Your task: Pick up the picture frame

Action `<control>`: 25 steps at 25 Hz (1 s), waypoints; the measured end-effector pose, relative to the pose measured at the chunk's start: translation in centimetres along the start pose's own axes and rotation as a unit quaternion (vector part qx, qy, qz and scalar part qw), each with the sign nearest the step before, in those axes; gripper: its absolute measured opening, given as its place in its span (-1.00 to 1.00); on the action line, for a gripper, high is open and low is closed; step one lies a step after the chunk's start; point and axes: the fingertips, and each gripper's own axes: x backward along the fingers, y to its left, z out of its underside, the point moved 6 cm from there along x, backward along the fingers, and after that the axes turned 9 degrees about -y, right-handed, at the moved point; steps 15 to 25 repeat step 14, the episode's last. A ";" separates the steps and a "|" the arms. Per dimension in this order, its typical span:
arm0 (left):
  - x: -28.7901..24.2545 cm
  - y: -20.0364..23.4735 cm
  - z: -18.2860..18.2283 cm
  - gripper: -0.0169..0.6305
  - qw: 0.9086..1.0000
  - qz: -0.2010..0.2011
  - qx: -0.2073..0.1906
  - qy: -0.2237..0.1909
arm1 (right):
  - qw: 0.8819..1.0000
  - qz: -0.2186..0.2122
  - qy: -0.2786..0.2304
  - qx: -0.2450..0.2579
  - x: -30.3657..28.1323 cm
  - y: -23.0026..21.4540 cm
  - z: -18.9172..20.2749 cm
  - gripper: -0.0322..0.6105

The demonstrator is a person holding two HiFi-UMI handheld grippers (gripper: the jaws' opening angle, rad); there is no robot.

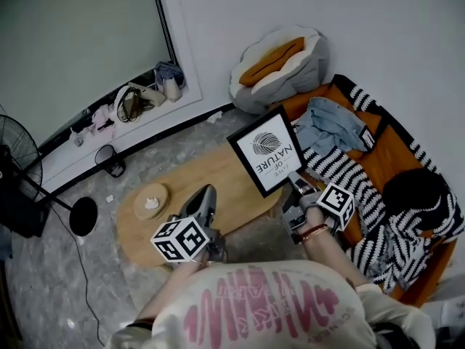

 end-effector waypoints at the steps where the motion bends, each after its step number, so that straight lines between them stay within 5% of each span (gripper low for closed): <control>1: 0.3 -0.3 0.3 -0.94 1.000 -0.003 0.000 0.000 | 1.000 0.001 0.002 0.002 0.4 -0.2 -0.2 -0.66; 25: 2.7 -2.0 3.9 -0.94 0.999 -0.031 0.006 0.009 | 0.999 0.024 0.026 0.001 3.4 -3.5 -1.2 -0.66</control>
